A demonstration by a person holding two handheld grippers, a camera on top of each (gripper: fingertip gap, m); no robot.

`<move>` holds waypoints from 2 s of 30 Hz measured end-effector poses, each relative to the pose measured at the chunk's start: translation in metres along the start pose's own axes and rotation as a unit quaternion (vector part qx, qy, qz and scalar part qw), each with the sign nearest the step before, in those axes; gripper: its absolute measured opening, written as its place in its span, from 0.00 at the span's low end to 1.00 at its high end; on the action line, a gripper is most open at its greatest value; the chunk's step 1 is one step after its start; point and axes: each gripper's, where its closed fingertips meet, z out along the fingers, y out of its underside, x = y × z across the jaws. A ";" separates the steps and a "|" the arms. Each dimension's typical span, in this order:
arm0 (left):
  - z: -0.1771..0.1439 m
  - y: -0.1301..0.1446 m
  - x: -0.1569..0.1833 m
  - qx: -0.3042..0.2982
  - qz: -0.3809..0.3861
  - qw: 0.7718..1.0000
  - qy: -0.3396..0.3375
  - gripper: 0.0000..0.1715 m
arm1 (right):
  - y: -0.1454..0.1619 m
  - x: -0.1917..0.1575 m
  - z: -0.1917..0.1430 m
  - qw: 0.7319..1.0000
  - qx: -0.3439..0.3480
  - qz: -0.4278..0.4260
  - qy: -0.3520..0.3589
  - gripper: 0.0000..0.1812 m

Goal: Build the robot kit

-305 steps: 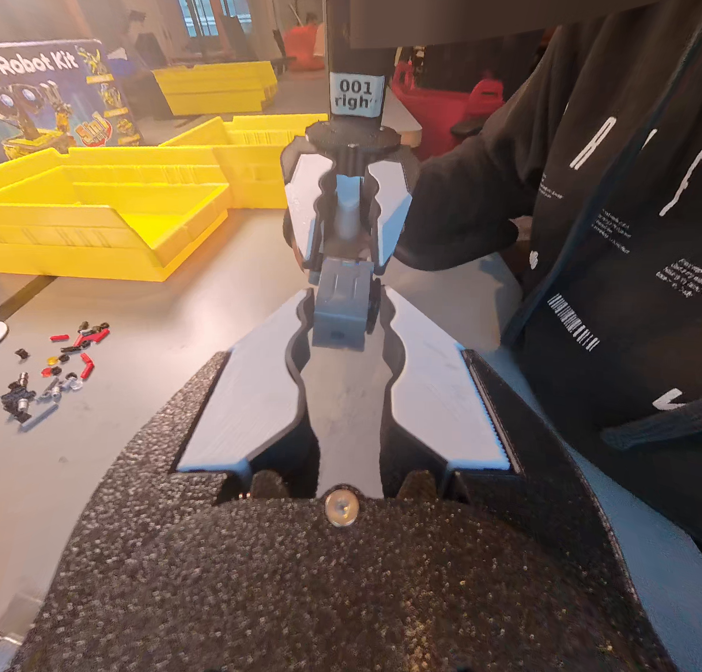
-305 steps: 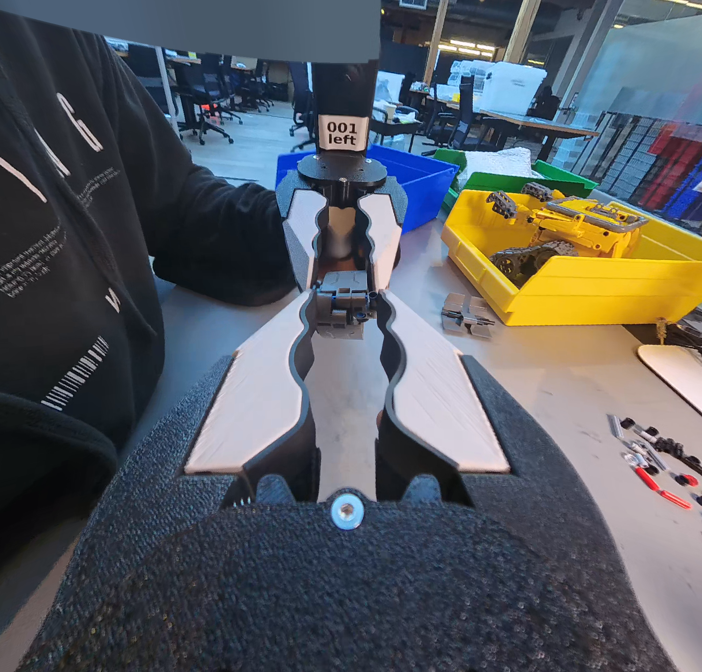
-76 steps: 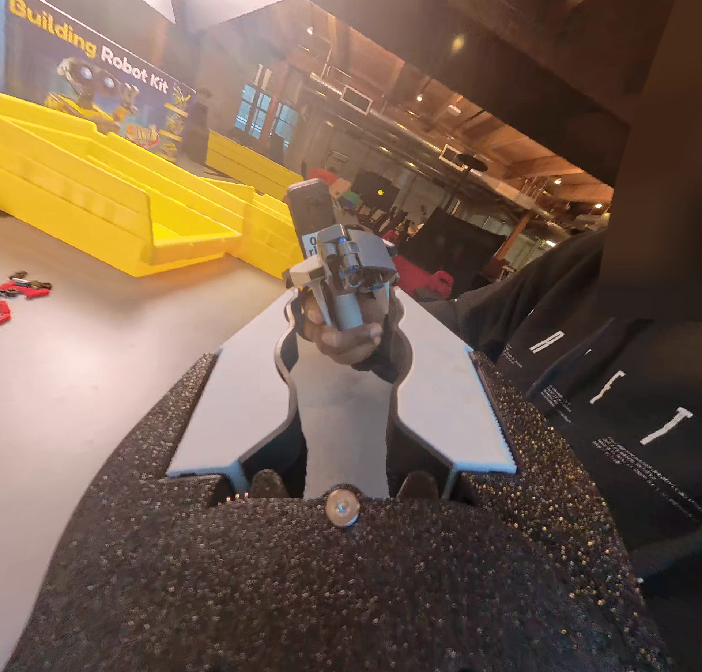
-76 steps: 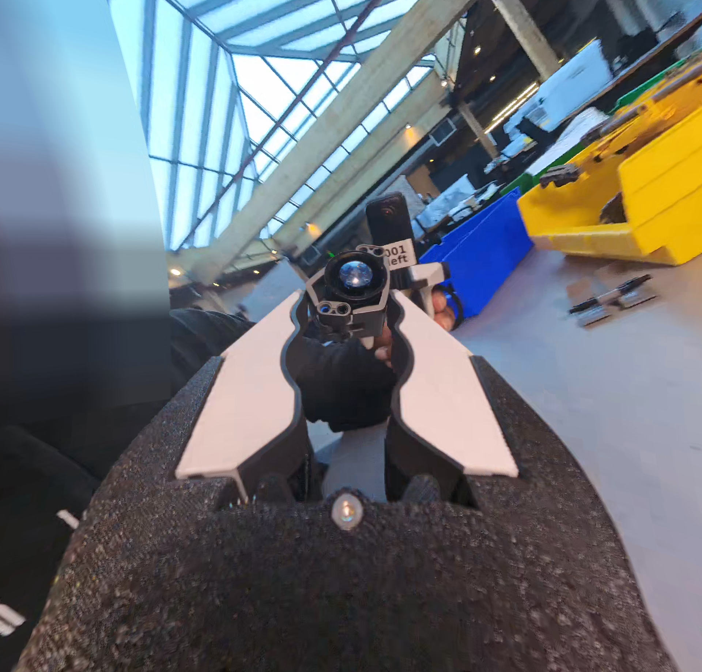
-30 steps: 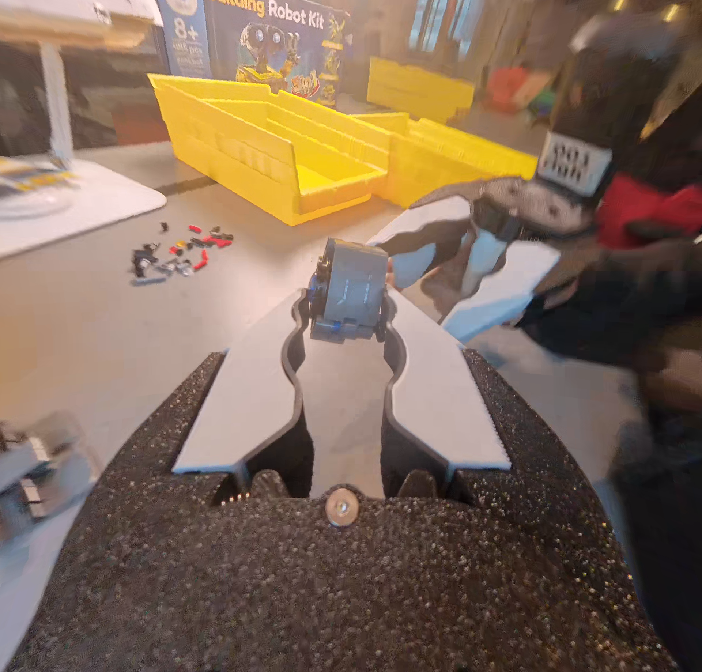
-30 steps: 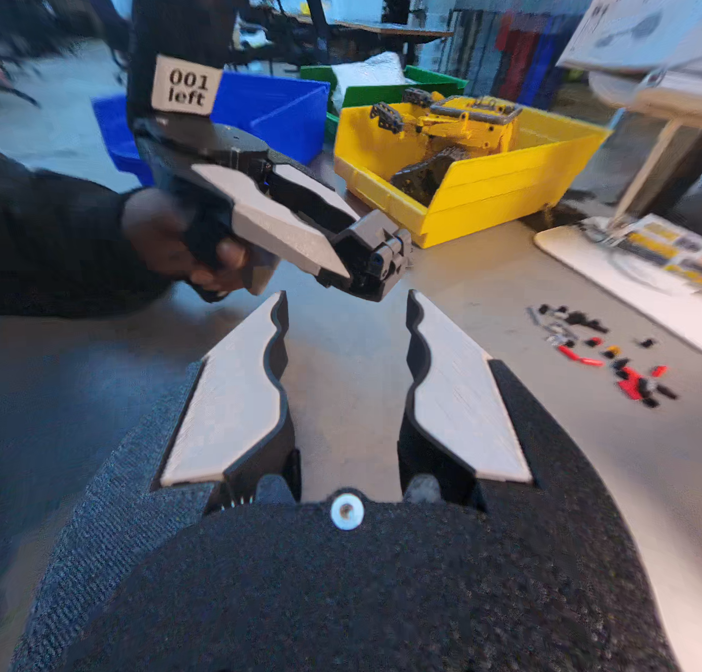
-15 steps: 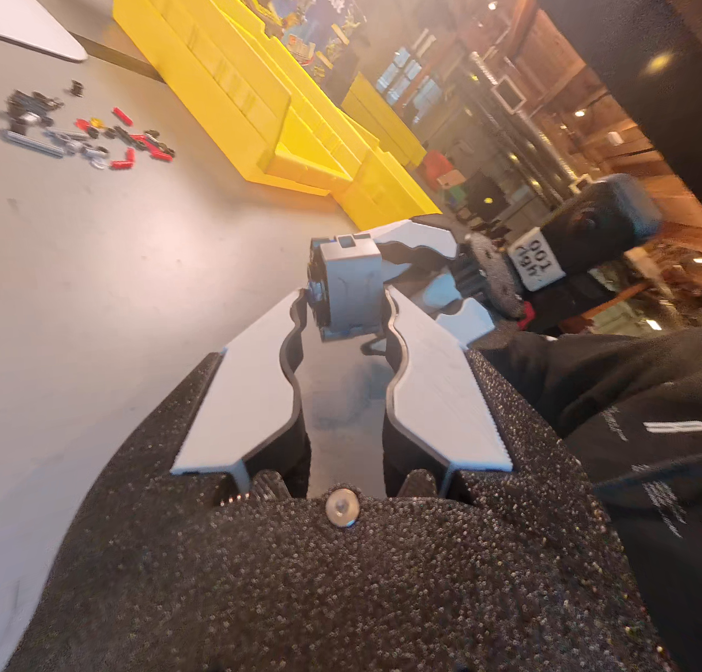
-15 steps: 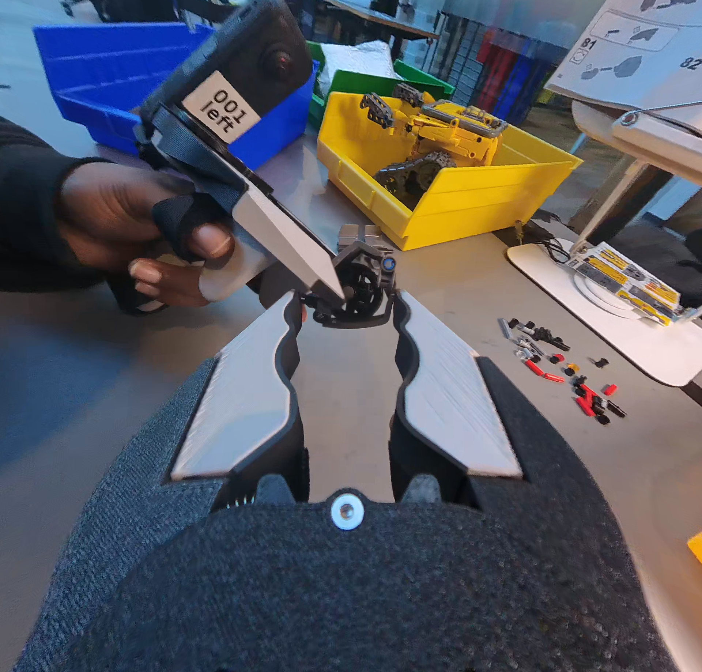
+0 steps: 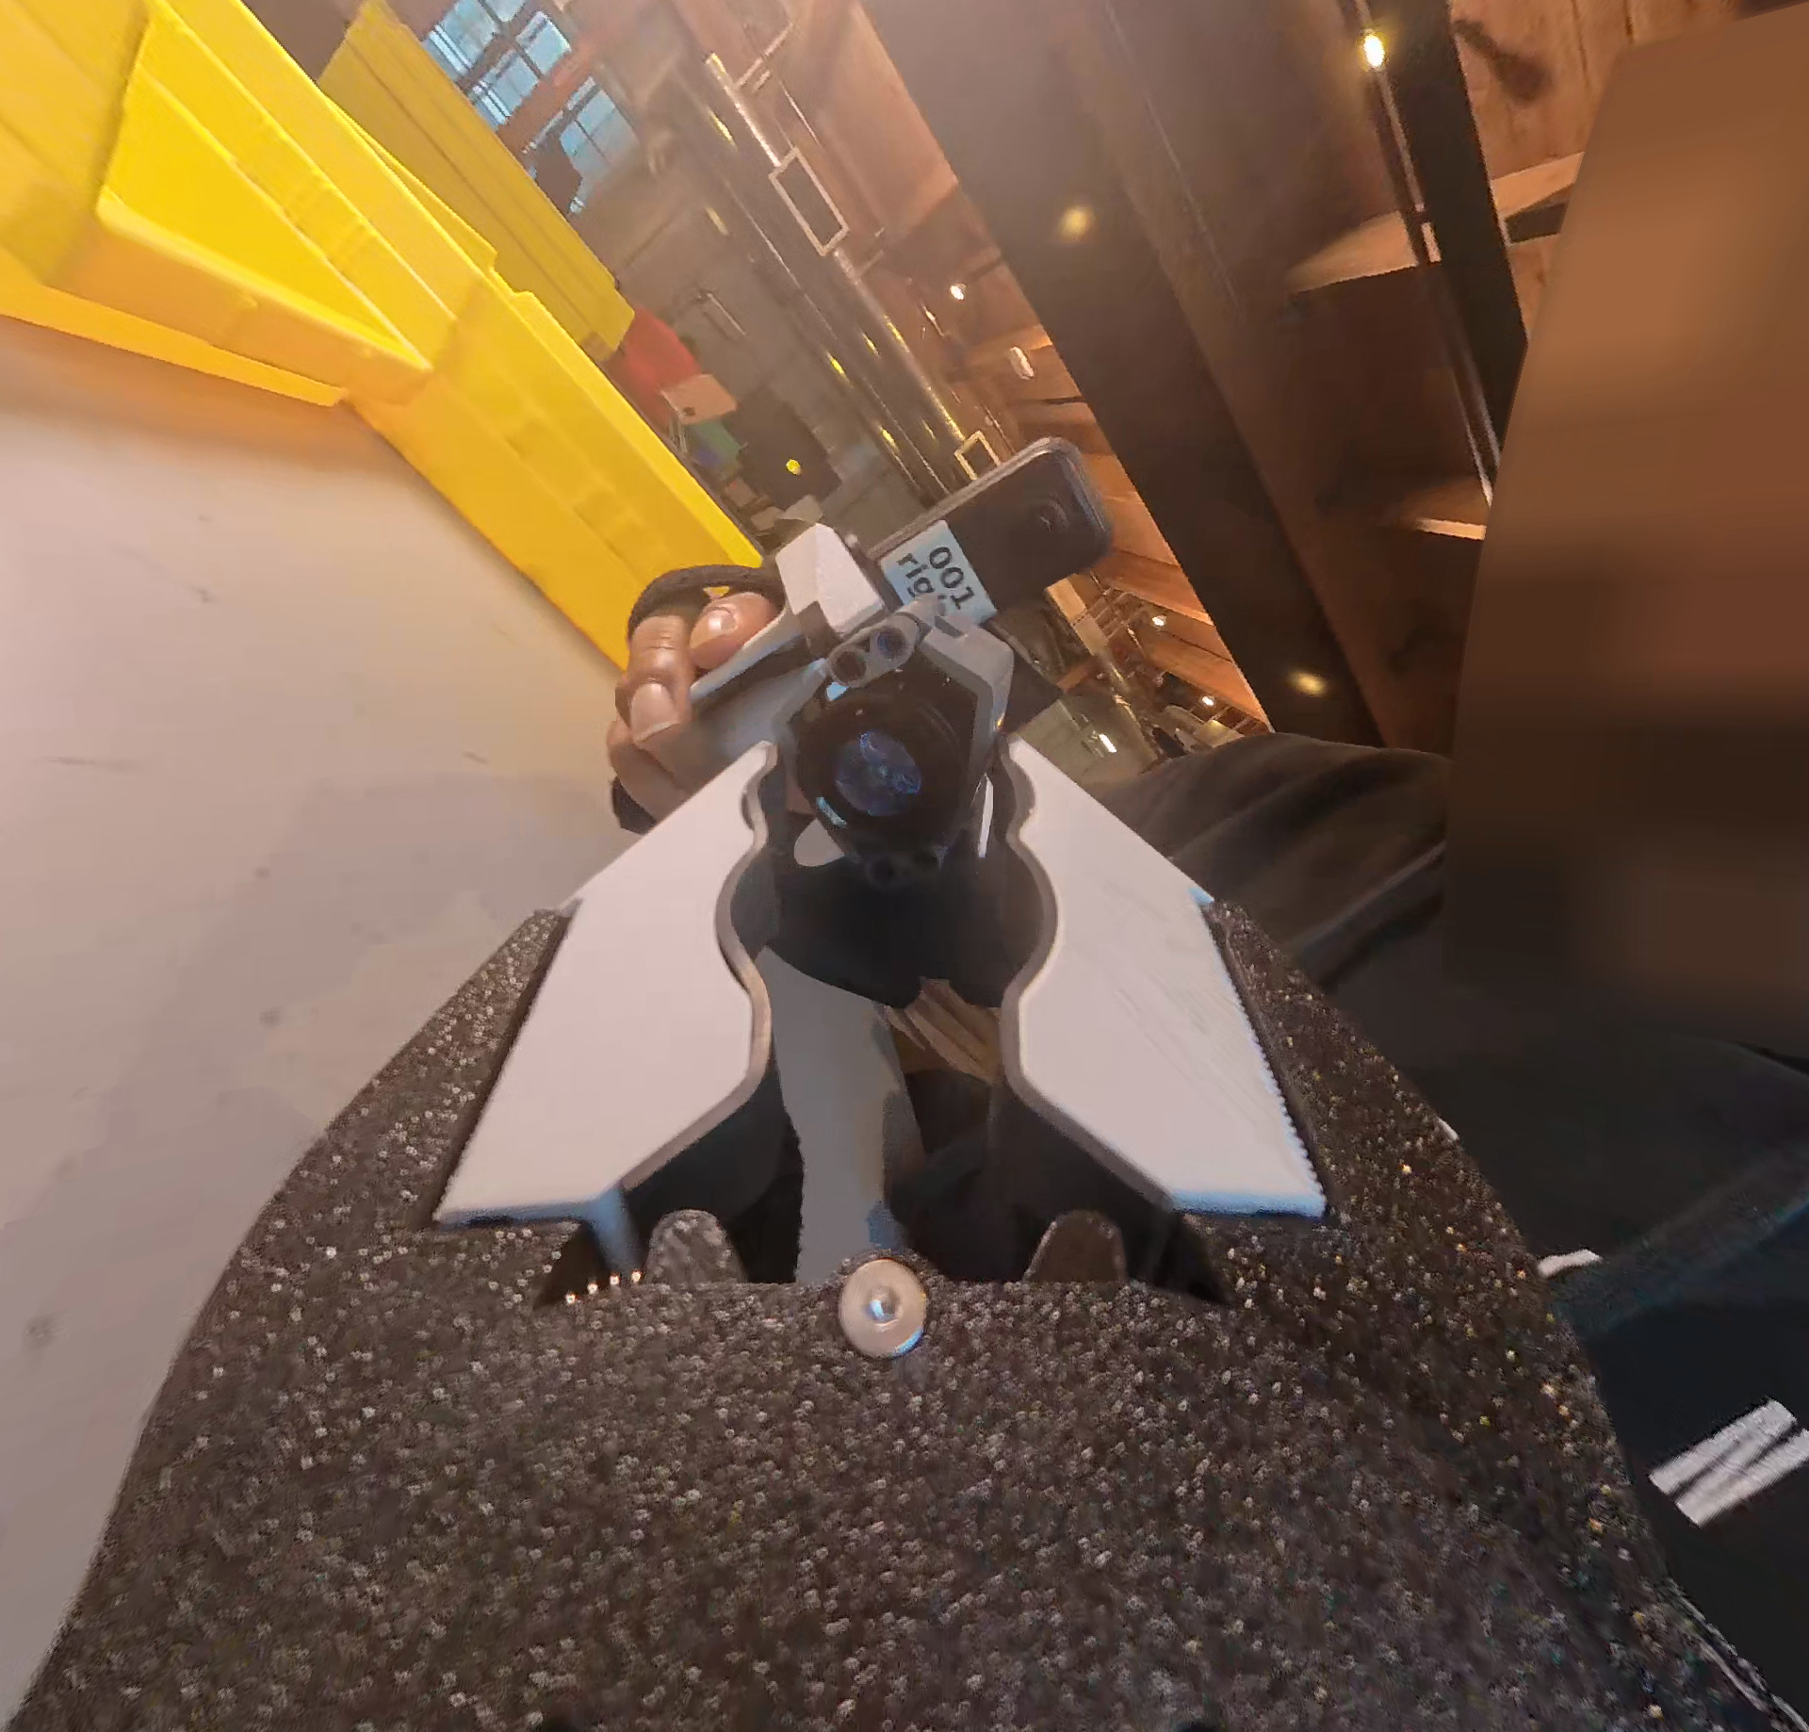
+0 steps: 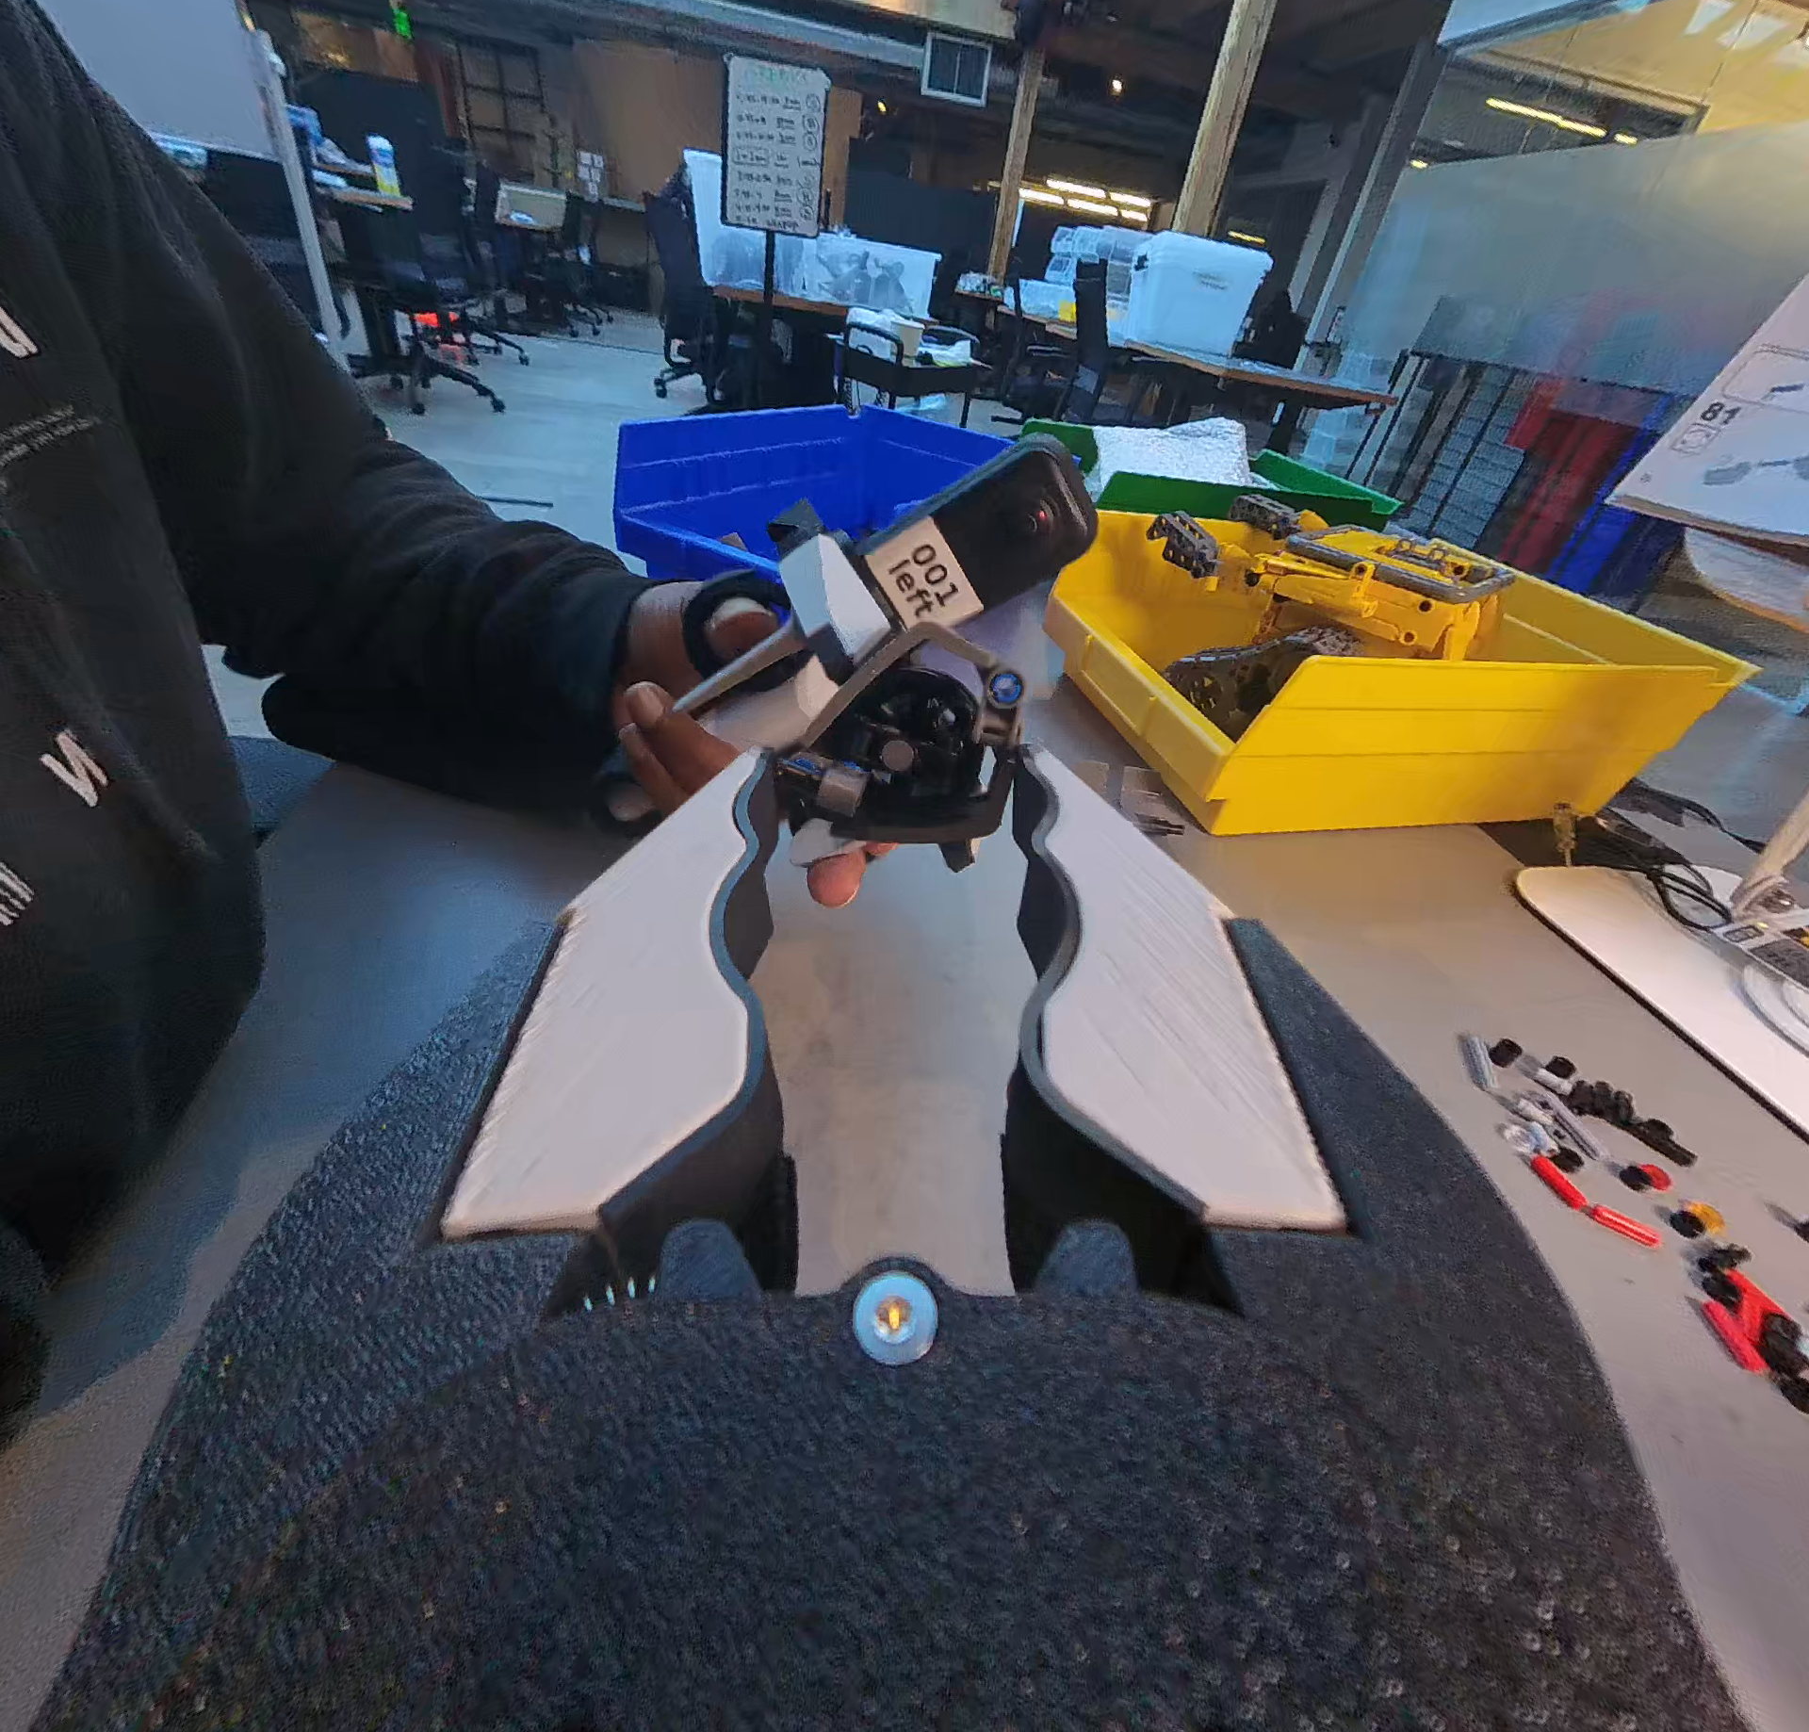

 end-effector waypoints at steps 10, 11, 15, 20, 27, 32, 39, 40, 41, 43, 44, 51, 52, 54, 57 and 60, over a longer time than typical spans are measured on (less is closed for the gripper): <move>-0.016 -0.004 -0.047 -0.016 0.138 0.965 -0.223 0.23 | 0.038 0.026 0.010 0.988 -0.115 -0.017 0.102 0.28; -0.017 -0.003 -0.050 -0.023 0.150 0.959 -0.238 0.23 | 0.039 0.026 0.010 0.987 -0.120 -0.016 0.104 0.29; -0.016 0.005 -0.059 -0.042 0.160 0.948 -0.273 0.23 | 0.048 0.028 0.010 0.983 -0.144 -0.028 0.111 0.26; -0.014 0.008 -0.057 -0.046 0.133 0.959 -0.248 0.24 | 0.046 0.024 0.007 0.989 -0.126 -0.005 0.078 0.24; -0.006 0.009 -0.030 -0.064 0.152 0.974 -0.157 0.25 | 0.024 0.009 0.004 0.999 -0.046 0.021 0.003 0.23; -0.007 0.009 -0.026 -0.065 0.132 0.981 -0.126 0.28 | 0.017 0.007 0.000 0.999 -0.017 0.036 -0.016 0.22; -0.004 0.013 -0.018 -0.067 0.096 0.990 -0.073 0.29 | 0.013 0.001 -0.001 0.998 0.008 0.051 -0.040 0.22; -0.003 0.014 -0.017 -0.068 0.091 0.991 -0.066 0.27 | 0.013 0.001 -0.001 0.998 0.009 0.051 -0.041 0.22; -0.003 0.015 -0.017 -0.069 0.087 0.992 -0.062 0.26 | 0.014 0.001 -0.001 0.998 0.009 0.053 -0.044 0.22; -0.003 0.015 -0.018 -0.070 0.079 0.992 -0.061 0.26 | 0.015 0.001 -0.001 0.997 0.010 0.058 -0.046 0.22; -0.003 0.016 -0.019 -0.071 0.077 0.993 -0.062 0.26 | 0.015 0.002 -0.001 0.997 0.010 0.060 -0.047 0.22; -0.004 0.015 -0.022 -0.069 0.068 0.993 -0.062 0.32 | 0.017 0.000 0.001 0.996 0.012 0.065 -0.054 0.22; -0.004 0.016 -0.021 -0.071 0.067 0.994 -0.057 0.32 | 0.017 0.000 0.001 0.996 0.011 0.067 -0.055 0.22; -0.002 0.019 -0.018 -0.078 0.067 0.994 -0.047 0.29 | 0.019 -0.002 0.002 0.996 0.008 0.066 -0.059 0.22; -0.001 0.025 -0.018 -0.094 0.073 0.992 -0.048 0.27 | 0.020 -0.005 0.003 0.996 0.004 0.061 -0.061 0.22; -0.002 0.025 -0.020 -0.097 0.070 0.991 -0.054 0.27 | 0.023 -0.003 0.003 0.996 -0.003 0.060 -0.059 0.22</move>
